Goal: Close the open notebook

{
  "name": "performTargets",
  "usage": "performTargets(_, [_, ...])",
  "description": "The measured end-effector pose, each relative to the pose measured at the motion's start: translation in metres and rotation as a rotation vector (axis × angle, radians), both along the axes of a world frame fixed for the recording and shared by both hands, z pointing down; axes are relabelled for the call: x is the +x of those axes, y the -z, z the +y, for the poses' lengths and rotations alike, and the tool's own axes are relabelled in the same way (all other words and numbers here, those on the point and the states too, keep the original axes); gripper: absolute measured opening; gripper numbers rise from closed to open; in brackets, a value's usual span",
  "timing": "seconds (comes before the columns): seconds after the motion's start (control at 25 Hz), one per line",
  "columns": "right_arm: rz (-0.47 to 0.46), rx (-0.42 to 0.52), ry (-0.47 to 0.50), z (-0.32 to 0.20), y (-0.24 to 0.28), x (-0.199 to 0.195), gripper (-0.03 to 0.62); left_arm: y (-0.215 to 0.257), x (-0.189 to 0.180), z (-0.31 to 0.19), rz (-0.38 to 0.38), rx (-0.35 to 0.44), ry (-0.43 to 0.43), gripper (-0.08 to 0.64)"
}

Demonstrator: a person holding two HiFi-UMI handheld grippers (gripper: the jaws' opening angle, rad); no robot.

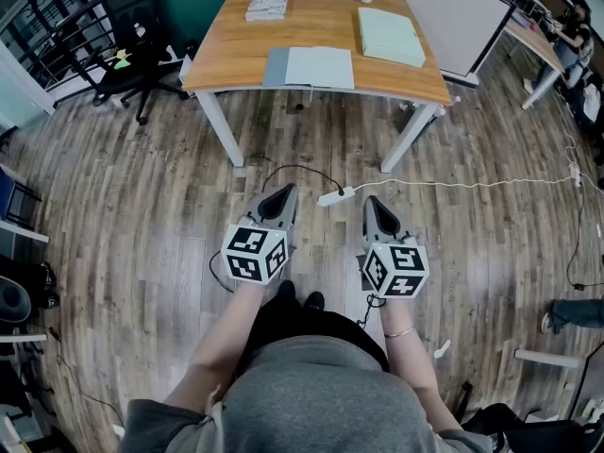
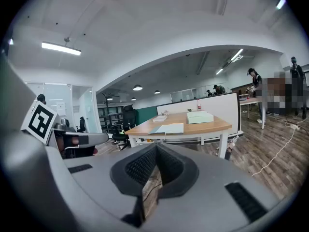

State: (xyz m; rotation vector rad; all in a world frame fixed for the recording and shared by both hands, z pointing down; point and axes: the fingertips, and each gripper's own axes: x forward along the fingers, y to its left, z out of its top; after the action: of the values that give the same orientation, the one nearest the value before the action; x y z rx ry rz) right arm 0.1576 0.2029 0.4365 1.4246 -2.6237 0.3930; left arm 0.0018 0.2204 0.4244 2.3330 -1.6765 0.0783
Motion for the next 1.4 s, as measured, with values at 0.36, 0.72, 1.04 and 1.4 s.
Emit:
performTargets(0.36, [0.011,0.007,-0.034,-0.001,-0.005,0.01,0.005,-0.01,0.005,0.003,0.001,-0.009,-0.001,0.026])
performTargets(0.72, [-0.023,-0.031,-0.042,-0.007,-0.01,0.014,0.088,-0.014,0.003,0.003,0.016,-0.023,0.022,0.13])
performTargets(1.04, [-0.052,-0.048,-0.034,-0.027,-0.012,0.002,0.135,-0.02,-0.016,-0.016,-0.014,-0.039,0.05,0.184])
performTargets(1.4, [-0.033,-0.069,-0.05,-0.092,-0.021,-0.014,0.138,-0.026,-0.042,-0.089,-0.018,-0.035,0.048,0.216])
